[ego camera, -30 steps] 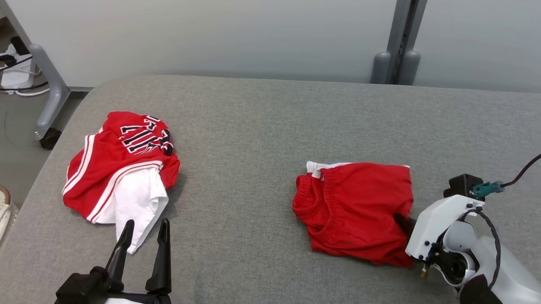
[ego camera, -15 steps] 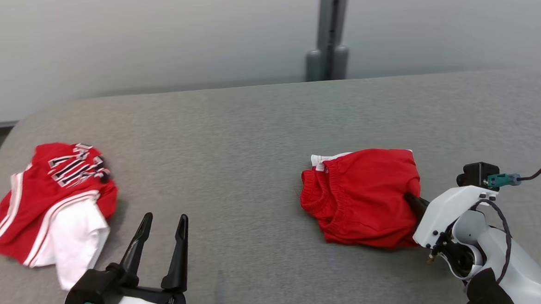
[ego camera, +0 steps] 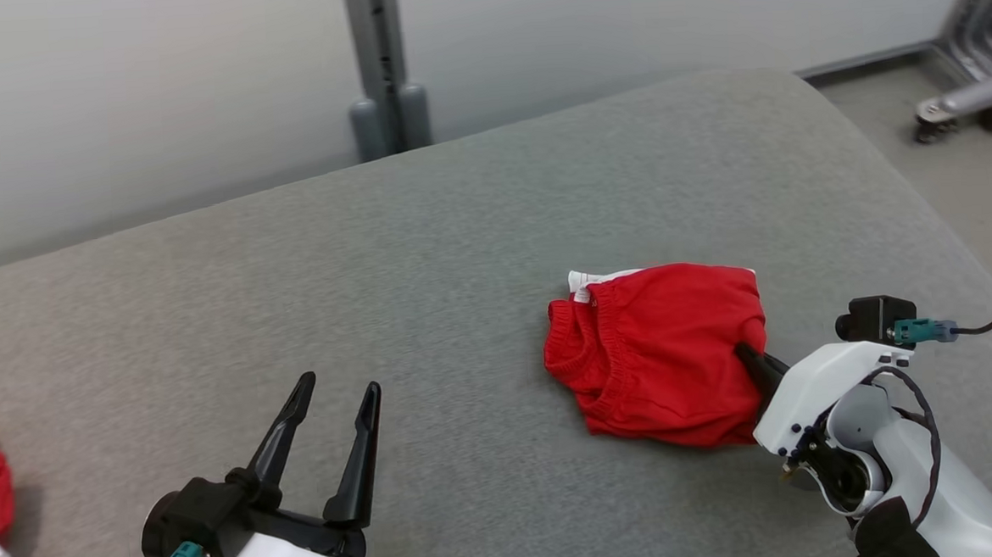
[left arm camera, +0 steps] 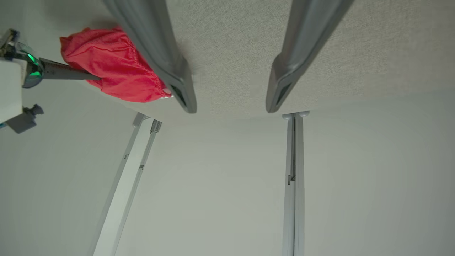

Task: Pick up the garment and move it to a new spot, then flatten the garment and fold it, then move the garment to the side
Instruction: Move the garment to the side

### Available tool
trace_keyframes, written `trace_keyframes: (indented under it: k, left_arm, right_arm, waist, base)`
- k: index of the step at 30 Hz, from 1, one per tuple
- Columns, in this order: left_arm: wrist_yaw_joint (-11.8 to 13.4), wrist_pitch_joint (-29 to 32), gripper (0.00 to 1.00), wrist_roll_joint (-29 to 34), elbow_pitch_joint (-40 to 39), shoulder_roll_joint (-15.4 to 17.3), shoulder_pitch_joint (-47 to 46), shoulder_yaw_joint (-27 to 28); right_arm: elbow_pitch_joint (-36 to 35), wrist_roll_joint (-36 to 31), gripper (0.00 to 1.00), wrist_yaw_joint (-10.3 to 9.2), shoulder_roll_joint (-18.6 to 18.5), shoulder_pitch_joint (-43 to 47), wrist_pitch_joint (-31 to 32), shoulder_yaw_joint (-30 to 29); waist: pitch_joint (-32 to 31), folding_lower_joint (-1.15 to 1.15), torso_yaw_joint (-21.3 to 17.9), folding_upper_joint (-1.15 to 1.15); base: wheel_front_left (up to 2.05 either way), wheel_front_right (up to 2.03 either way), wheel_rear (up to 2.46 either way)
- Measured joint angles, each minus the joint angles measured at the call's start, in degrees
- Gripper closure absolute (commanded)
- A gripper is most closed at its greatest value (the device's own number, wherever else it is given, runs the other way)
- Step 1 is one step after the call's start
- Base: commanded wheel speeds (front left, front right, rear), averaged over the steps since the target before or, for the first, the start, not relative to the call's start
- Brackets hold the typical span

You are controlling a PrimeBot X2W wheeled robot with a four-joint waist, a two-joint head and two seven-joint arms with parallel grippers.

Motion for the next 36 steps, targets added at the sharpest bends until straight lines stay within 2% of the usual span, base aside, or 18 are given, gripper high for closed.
trace_keyframes:
  k: [5,11,15,20,26,30,32,36]
  left_arm:
    - [0.0,0.0,0.00,-0.3,-0.3,0.6,-0.3,-0.9]
    - [0.0,0.0,0.00,-0.7,-1.2,2.5,-1.5,-1.4]
    - [0.0,0.0,0.00,-1.0,-1.6,4.1,-2.5,-1.9]
    - [0.0,0.0,0.00,-2.0,-2.3,6.1,-4.0,-3.0]
    - [0.0,0.0,0.00,-2.9,-2.8,8.8,-5.4,-3.3]
    - [0.0,0.0,0.00,-3.2,-3.4,9.5,-6.2,-3.7]
    - [0.0,0.0,0.00,-3.4,-3.5,9.9,-6.3,-3.7]
    - [0.0,0.0,0.00,-3.5,-3.5,10.2,-6.6,-3.8]
  right_arm:
    - [-2.1,-0.1,1.00,0.00,0.1,0.1,-0.5,1.1]
    - [-4.0,-1.8,1.00,0.00,-1.1,-2.1,-2.4,3.0]
    - [-4.4,-2.9,1.00,0.00,-2.0,-5.6,-2.7,3.9]
    - [-2.3,-5.5,1.00,0.00,-5.0,-11.9,-2.5,3.7]
    - [2.9,-9.2,1.00,0.00,-9.5,-19.5,-2.1,0.4]
    - [6.1,-11.6,1.00,0.00,-11.5,-22.5,-2.1,-2.4]
    - [7.9,-12.6,1.00,0.02,-11.9,-23.5,-2.4,-4.2]
    - [9.6,-15.6,1.00,0.02,-10.8,-25.0,-2.2,-4.1]
  waist:
    - [1.5,0.00,-3.7,0.00]
    - [4.7,0.00,-4.9,0.00]
    - [6.7,0.00,-4.8,0.00]
    - [9.9,0.00,-3.9,0.00]
    - [13.7,0.00,-1.9,0.00]
    - [15.5,0.00,-0.9,0.00]
    - [16.3,0.00,-0.6,0.00]
    - [16.9,0.00,-0.5,0.00]
  base:
    - [0.00,0.00,0.00]
    - [0.00,0.00,0.00]
    - [0.00,0.00,0.00]
    - [0.00,0.00,0.00]
    - [0.00,0.00,0.00]
    - [0.00,0.00,0.00]
    - [0.00,0.00,0.00]
    - [0.00,0.00,0.00]
